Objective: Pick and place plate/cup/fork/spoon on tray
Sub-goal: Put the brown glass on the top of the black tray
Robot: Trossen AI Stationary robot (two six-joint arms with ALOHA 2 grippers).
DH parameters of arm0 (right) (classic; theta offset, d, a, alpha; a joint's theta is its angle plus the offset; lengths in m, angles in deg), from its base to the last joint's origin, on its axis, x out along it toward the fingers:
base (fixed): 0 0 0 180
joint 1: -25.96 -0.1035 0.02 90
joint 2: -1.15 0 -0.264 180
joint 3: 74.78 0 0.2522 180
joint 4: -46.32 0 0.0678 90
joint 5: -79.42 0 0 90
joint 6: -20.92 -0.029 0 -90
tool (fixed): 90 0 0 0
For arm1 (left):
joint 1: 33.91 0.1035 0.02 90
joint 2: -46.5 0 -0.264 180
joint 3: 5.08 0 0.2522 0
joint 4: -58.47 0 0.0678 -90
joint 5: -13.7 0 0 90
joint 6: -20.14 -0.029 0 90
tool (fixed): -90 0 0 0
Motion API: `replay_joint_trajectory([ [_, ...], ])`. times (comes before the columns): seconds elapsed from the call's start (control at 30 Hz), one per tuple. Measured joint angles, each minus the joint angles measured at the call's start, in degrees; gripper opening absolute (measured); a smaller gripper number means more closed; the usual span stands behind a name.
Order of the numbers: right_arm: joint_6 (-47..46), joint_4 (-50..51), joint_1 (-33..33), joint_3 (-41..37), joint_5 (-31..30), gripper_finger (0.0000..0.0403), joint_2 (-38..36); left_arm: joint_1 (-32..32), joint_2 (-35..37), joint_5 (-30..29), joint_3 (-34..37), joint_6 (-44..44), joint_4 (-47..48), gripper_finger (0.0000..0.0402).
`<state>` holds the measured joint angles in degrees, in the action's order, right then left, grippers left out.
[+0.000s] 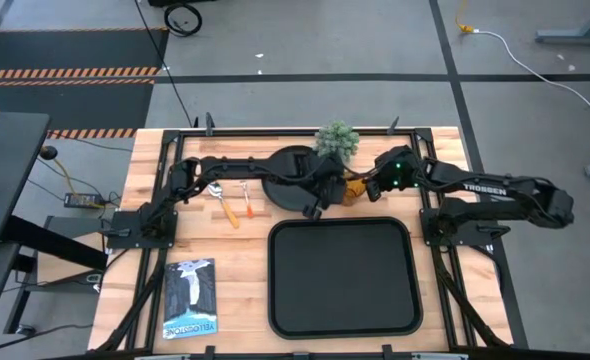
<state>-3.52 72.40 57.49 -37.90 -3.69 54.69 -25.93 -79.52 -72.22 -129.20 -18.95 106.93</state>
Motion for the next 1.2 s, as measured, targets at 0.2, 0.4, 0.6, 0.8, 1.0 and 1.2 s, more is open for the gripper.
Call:
replay_joint_trajectory([
  [0.2, 0.01, -0.68, -0.11, 0.00, 1.35, 0.0009, 0.54, -0.76, 0.00, -3.42, 0.01, -0.50, 0.30, 0.0135],
  [0.4, 1.40, 2.39, -0.46, 2.33, 1.71, 0.0009, -3.02, -0.42, 1.14, -4.09, 0.09, -3.38, 1.33, 0.0135],
  [0.6, -0.41, 10.24, -2.43, 4.19, -1.22, 0.0009, -8.46, 0.79, 3.25, -4.09, 0.10, -2.16, 2.20, 0.0135],
  [0.8, -2.57, 14.86, -2.43, 4.15, -6.87, 0.0009, -14.28, 0.97, 3.87, -4.09, 0.09, -2.70, 2.58, 0.0135],
  [1.0, -3.71, 14.30, -2.43, 4.15, -2.36, 0.0009, -21.61, 0.92, 3.89, -4.09, 0.09, -3.62, 2.75, 0.0135],
  [1.2, -4.95, 15.04, -2.54, 4.15, -1.31, 0.0009, -28.37, 0.92, 3.89, -4.09, 0.09, -3.93, 2.45, 0.0135],
])
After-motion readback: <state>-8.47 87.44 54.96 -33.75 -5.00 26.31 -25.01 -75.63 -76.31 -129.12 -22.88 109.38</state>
